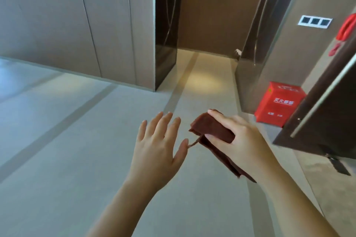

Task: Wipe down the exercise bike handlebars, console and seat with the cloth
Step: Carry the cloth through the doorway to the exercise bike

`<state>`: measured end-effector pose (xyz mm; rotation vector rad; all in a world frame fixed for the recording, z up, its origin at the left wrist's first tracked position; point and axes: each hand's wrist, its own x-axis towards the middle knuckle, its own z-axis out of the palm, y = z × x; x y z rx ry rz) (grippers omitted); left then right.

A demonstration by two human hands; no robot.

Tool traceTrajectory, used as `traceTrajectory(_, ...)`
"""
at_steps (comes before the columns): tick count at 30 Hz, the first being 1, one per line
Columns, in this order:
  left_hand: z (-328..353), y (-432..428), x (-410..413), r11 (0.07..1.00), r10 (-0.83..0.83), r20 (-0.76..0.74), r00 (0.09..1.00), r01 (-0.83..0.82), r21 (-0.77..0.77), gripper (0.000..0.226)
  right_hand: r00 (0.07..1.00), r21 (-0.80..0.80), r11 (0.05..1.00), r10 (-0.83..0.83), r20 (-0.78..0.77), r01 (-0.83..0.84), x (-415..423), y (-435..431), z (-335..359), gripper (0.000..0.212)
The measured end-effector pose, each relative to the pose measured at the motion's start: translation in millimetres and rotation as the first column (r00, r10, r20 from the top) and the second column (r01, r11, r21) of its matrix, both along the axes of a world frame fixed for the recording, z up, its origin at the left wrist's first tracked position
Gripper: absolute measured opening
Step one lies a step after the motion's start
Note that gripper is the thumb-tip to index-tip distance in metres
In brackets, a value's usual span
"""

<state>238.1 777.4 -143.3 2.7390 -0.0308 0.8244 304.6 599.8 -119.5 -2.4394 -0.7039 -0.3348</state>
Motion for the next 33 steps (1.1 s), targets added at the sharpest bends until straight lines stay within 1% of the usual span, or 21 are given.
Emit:
traceTrajectory(3, 4, 50, 28, 0.994, 0.11, -0.017, 0.994, -0.11, 0.02, 0.048, 0.994, 0.04, 0.994, 0.107, -0.024, -0.106, 44, 56, -2, 0.056)
traceTrajectory(7, 9, 114, 59, 0.969, 0.246, -0.046, 0.968, -0.246, -0.006, 0.044, 0.971, 0.083, 0.969, 0.236, -0.048, -0.231, 95, 134, -2, 0.059)
traceTrajectory(10, 8, 163, 72, 0.938, 0.345, -0.041, 0.938, -0.345, -0.001, 0.045, 0.94, 0.066, 0.939, 0.34, -0.043, -0.336, 124, 200, -3, 0.063)
traceTrajectory(12, 4, 198, 73, 0.911, 0.411, -0.06, 0.91, -0.412, -0.004, 0.047, 0.914, 0.053, 0.916, 0.401, -0.058, -0.398, 135, 245, -5, 0.06)
traceTrajectory(16, -7, 271, 68, 0.842, 0.536, -0.077, 0.841, -0.539, -0.028, 0.044, 0.846, 0.026, 0.851, 0.524, -0.092, -0.524, 144, 335, -10, 0.059)
traceTrajectory(20, -18, 351, 61, 0.787, 0.612, -0.062, 0.788, -0.615, -0.044, 0.046, 0.788, 0.001, 0.792, 0.608, -0.097, -0.611, 147, 433, -15, 0.058)
traceTrajectory(25, -25, 477, 44, 0.721, 0.691, -0.019, 0.723, -0.69, -0.06, 0.043, 0.742, -0.001, 0.745, 0.664, -0.088, -0.667, 141, 570, -20, 0.057)
traceTrajectory(28, -20, 557, 29, 0.681, 0.73, -0.021, 0.683, -0.729, -0.07, 0.046, 0.715, -0.014, 0.716, 0.694, -0.089, -0.697, 132, 659, -13, 0.059)
traceTrajectory(30, -15, 608, 22, 0.664, 0.746, -0.014, 0.666, -0.745, -0.066, 0.047, 0.693, -0.017, 0.695, 0.713, -0.104, -0.718, 127, 716, -7, 0.061)
traceTrajectory(33, -10, 678, 14, 0.649, 0.76, -0.026, 0.65, -0.76, -0.036, 0.051, 0.668, 0.002, 0.671, 0.739, -0.086, -0.742, 123, 794, -3, 0.064)
